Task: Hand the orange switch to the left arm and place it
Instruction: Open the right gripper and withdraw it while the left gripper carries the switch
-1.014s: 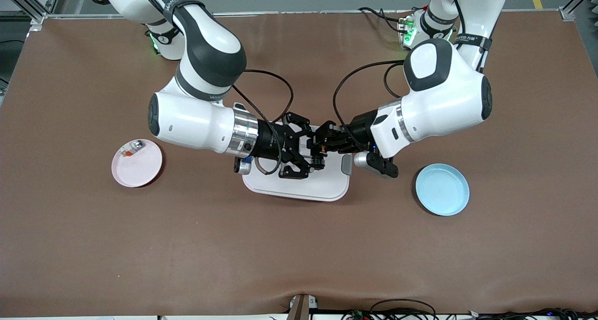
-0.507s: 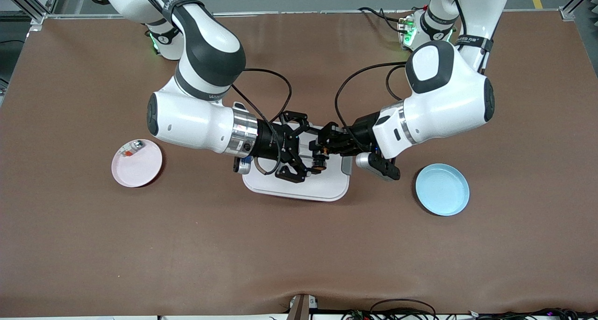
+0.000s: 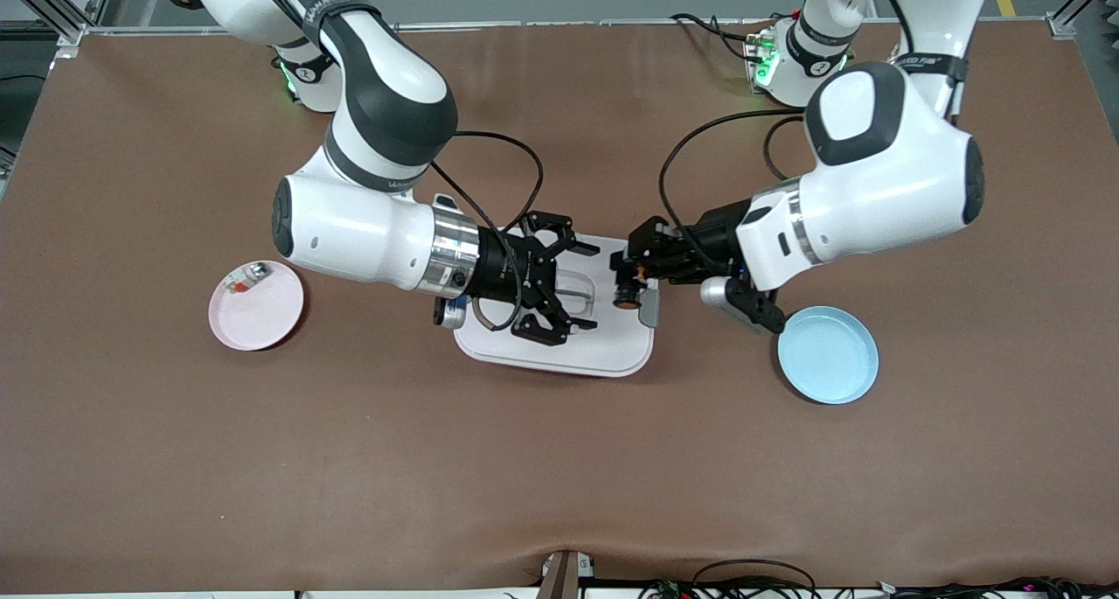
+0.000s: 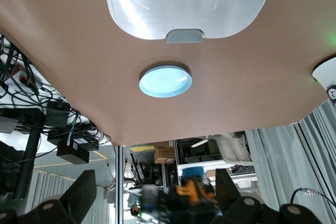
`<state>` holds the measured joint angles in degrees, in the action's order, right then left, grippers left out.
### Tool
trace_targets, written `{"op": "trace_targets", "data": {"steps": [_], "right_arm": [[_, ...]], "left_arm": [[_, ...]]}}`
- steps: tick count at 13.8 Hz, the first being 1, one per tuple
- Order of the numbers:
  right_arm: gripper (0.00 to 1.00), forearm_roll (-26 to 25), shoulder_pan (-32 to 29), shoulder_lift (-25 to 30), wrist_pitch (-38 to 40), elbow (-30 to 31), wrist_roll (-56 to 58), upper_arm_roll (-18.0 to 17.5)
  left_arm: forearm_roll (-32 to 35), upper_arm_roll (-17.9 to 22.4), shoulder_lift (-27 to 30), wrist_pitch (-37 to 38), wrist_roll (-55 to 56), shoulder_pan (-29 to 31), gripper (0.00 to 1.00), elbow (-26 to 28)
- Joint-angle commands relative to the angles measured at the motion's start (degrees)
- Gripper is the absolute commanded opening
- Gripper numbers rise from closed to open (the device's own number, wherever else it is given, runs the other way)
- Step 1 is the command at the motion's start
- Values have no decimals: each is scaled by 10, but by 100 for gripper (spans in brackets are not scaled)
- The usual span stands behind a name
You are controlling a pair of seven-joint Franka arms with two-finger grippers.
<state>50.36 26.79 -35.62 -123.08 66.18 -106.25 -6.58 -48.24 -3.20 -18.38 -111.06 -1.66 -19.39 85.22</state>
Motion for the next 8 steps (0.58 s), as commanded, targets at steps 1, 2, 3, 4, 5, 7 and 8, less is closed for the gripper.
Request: {"op": "trace_targets", "data": {"steps": [1, 2, 3, 4, 5, 7, 8], "right_arm": [[100, -19, -20, -9, 49, -20, 19, 1], [100, -23, -30, -8, 77, -20, 35, 1], [100, -28, -39, -5, 106, -20, 58, 3], [100, -45, -47, -2, 128, -20, 78, 3], [100, -72, -53, 1, 147, -21, 90, 3], [100, -116, -65, 12, 193, -21, 135, 2], [100, -125, -74, 17, 225, -21, 182, 3]], "left_arm": [[37, 1, 35, 72, -9, 28, 0, 2], [53, 0, 46, 104, -9, 39, 0, 2], [72, 1, 60, 134, -9, 45, 0, 2], [99, 2, 74, 158, -9, 55, 0, 2], [119, 0, 84, 178, -8, 66, 0, 2], [137, 2, 101, 225, -4, 87, 0, 1], [147, 2, 109, 242, 0, 103, 0, 0]]}}
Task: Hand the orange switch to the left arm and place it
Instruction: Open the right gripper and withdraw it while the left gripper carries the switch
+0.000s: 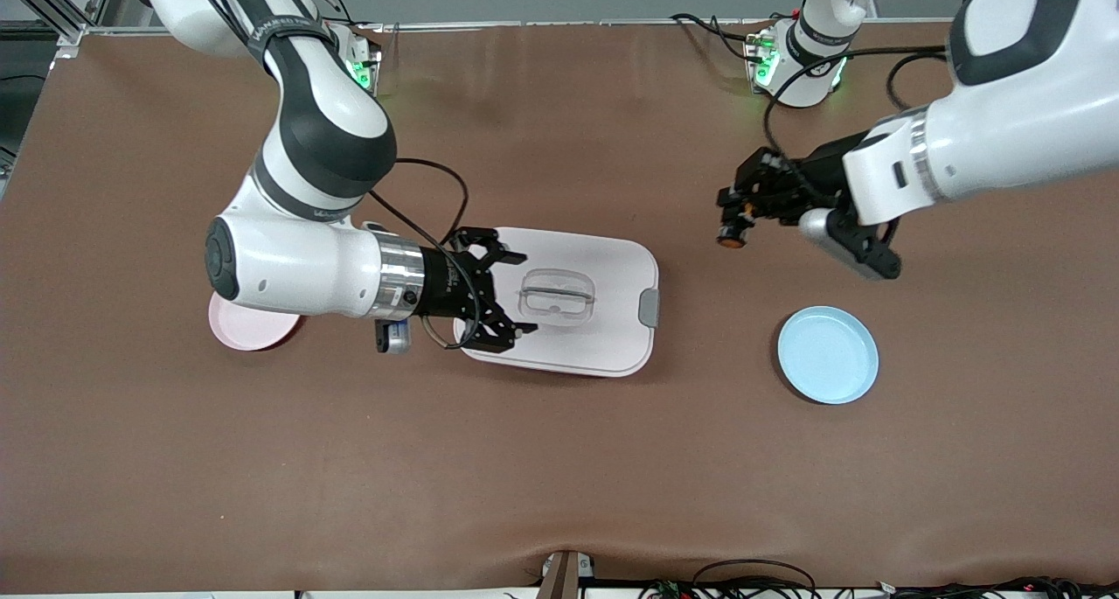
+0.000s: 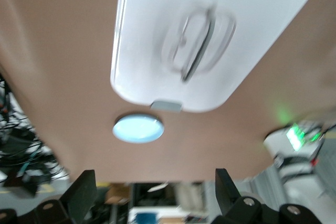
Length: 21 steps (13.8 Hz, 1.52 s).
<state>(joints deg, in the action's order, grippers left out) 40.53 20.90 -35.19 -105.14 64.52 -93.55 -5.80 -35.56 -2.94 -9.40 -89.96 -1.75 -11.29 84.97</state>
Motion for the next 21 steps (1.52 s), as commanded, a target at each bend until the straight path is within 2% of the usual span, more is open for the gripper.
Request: {"op": "trace_targets", "data": {"steps": [1, 6, 12, 16, 18, 21], "right_arm": [[100, -31, -30, 20, 76, -5, 109, -4], [100, -69, -106, 49, 196, -6, 366, -7], [100, -194, -154, 68, 271, -6, 666, -6], [100, -234, -197, 71, 330, -6, 772, -6], [100, -287, -199, 72, 348, -6, 807, -8], [100, -368, -199, 94, 360, -6, 878, -5]], "left_arm": [[32, 0, 31, 46, 7, 32, 0, 3], [177, -7, 87, 82, 149, 35, 0, 6], [272, -8, 88, 76, 345, 32, 0, 3], [279, 0, 72, 77, 512, 49, 0, -12], [285, 1, 51, 76, 540, 67, 0, -12], [340, -1, 5, 58, 609, 71, 0, -10]]}}
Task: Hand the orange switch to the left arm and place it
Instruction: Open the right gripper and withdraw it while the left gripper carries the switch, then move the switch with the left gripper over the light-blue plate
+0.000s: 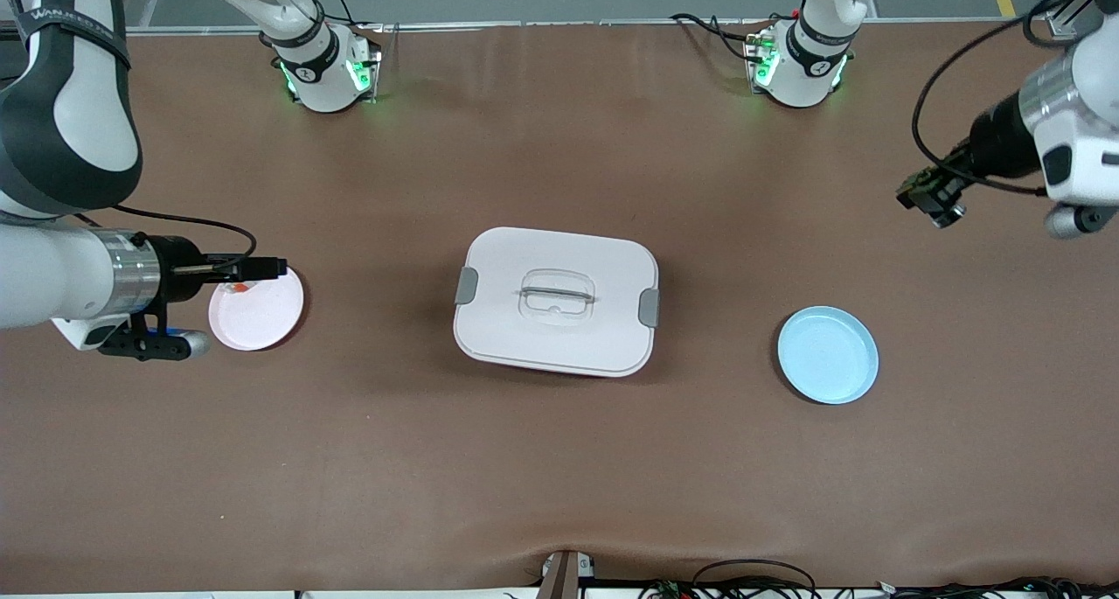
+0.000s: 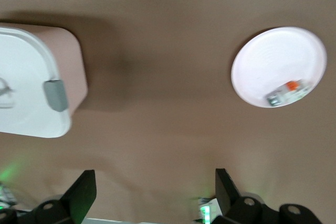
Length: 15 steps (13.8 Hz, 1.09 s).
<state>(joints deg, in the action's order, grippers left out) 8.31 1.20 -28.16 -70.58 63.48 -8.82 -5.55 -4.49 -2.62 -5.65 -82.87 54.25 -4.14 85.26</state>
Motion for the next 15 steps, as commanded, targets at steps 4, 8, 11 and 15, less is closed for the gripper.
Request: {"op": "trace_targets", "data": {"steps": [4, 8, 11, 15], "right_arm": [[100, -74, -2, 26, 73, 4, 28, -8], [100, -86, -11, 26, 107, 4, 34, -10], [100, -93, -11, 24, 108, -26, 27, -8], [100, -96, -14, 28, 114, -30, 27, -7]], "left_arm": [[54, -5, -76, -111, 204, 1, 0, 16], [54, -4, -73, -270, 269, 19, 0, 128], [54, -4, -74, -383, 287, 28, 0, 207], [54, -3, -107, -498, 294, 33, 0, 264]]}}
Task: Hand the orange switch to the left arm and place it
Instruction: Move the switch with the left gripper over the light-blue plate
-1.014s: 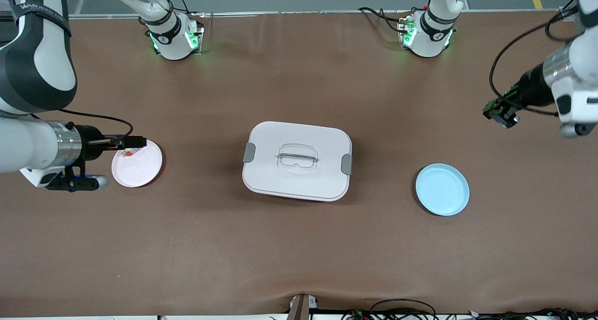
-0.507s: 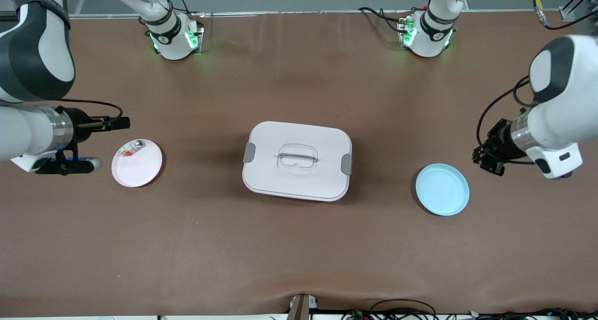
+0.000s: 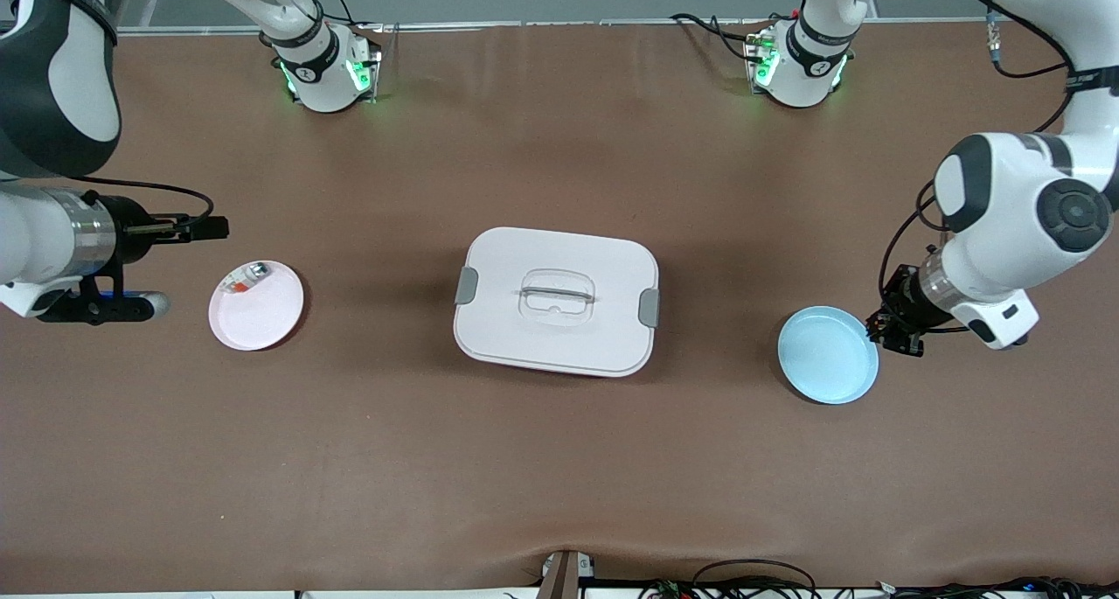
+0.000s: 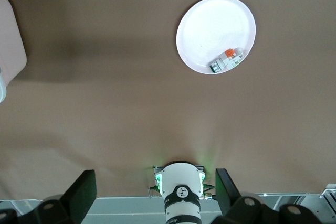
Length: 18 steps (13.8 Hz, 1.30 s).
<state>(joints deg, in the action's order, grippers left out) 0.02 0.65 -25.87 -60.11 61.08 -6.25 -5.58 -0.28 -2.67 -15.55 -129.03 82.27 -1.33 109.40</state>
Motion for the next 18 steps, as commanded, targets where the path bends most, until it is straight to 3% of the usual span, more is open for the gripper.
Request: {"op": "trace_targets", "data": {"steps": [1, 3, 9, 18], "right_arm": [[100, -14, -20, 6, 10, -5, 6, -7], [100, -10, -47, 6, 8, -5, 10, -10], [100, -6, -51, 6, 10, -3, 10, -14], [100, -1, -64, 19, 12, -3, 1, -11]], "left_arm": [[12, -2, -24, -44, 15, 3, 0, 21], [19, -2, -47, -63, 38, 0, 0, 21], [104, -3, -113, -66, 110, 0, 0, 11], [94, -10, -153, -98, 123, 5, 0, -1]]}}
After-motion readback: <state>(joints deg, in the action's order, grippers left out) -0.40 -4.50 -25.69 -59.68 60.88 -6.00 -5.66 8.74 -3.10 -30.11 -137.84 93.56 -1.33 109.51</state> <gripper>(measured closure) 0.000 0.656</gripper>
